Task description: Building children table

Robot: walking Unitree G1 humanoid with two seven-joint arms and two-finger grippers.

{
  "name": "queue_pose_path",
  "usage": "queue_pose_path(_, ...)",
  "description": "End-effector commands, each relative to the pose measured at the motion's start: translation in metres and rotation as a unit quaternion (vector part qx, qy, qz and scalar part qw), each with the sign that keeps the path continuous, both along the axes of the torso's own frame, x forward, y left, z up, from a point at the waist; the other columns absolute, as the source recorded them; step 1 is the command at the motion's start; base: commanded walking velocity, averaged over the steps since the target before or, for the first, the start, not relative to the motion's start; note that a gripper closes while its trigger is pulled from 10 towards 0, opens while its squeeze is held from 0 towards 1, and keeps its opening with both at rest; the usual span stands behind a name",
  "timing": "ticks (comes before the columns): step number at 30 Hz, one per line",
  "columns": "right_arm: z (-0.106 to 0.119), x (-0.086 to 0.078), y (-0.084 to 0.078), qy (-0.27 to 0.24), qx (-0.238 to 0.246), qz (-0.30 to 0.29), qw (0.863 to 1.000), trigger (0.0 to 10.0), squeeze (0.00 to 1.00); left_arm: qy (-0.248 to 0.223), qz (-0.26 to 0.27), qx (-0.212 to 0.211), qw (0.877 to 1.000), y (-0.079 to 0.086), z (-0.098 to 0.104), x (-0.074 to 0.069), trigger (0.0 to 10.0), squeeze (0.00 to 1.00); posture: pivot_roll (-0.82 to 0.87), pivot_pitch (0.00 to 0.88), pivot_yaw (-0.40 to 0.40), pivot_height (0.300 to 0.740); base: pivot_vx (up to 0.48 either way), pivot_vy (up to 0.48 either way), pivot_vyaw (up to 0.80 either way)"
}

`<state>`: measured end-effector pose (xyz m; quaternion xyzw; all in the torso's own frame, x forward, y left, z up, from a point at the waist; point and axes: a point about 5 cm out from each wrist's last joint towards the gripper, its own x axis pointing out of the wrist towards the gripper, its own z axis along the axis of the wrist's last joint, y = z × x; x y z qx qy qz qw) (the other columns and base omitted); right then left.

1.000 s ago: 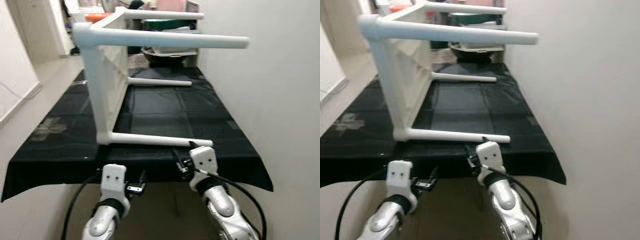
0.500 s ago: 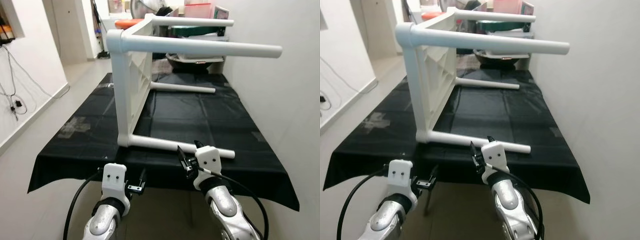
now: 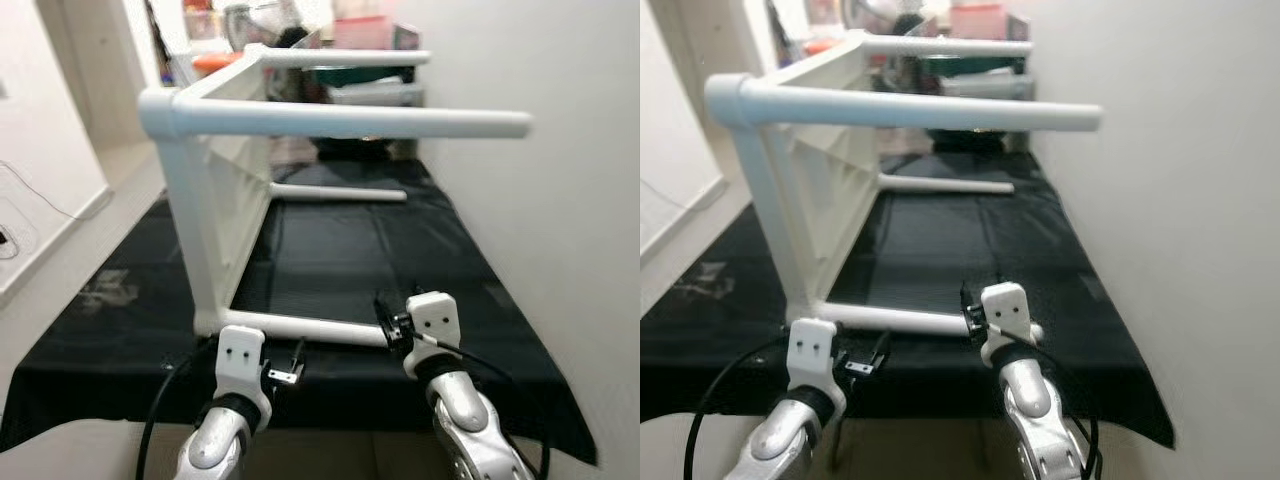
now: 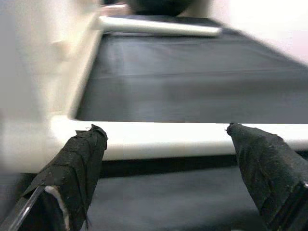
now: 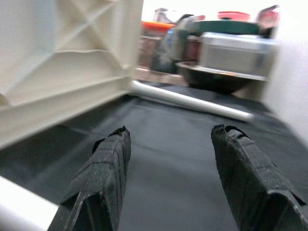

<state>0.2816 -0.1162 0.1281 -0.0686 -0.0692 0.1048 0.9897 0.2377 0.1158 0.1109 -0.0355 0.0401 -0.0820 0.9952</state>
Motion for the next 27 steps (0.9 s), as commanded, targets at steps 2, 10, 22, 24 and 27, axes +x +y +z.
queue_pose_path(2,-0.002,0.0,-0.004,0.001,-0.008,-0.004,1.0,10.0,0.0,0.001,0.001,-0.004,1.0,-0.001,0.0,0.001,10.0,0.0,0.04,0.0,-0.029,0.74,0.0,0.0,0.0)
queue_pose_path(10,0.003,0.0,-0.005,-0.013,-0.003,-0.01,1.0,10.0,0.0,-0.007,0.011,-0.004,1.0,0.003,0.004,0.004,10.0,0.0,0.04,0.0,-0.031,0.74,0.0,0.0,0.0)
queue_pose_path(22,0.04,0.01,-0.013,-0.105,-0.042,-0.086,0.99,10.0,0.0,-0.046,0.035,0.019,0.998,0.022,0.021,0.019,10.0,0.0,0.04,0.0,-0.02,0.74,0.0,0.0,-0.45)
queue_pose_path(24,0.047,0.015,-0.012,-0.124,-0.093,-0.125,0.98,10.0,0.0,-0.058,0.036,0.027,0.997,0.024,0.027,0.025,10.0,0.0,0.03,0.0,-0.016,0.74,0.0,0.0,0.0)
queue_pose_path(27,0.055,0.016,-0.012,-0.156,-0.138,-0.164,0.964,10.0,0.0,-0.064,0.037,0.034,0.997,0.026,0.03,0.03,10.0,0.0,0.03,0.0,-0.016,0.74,0.0,0.0,0.0)
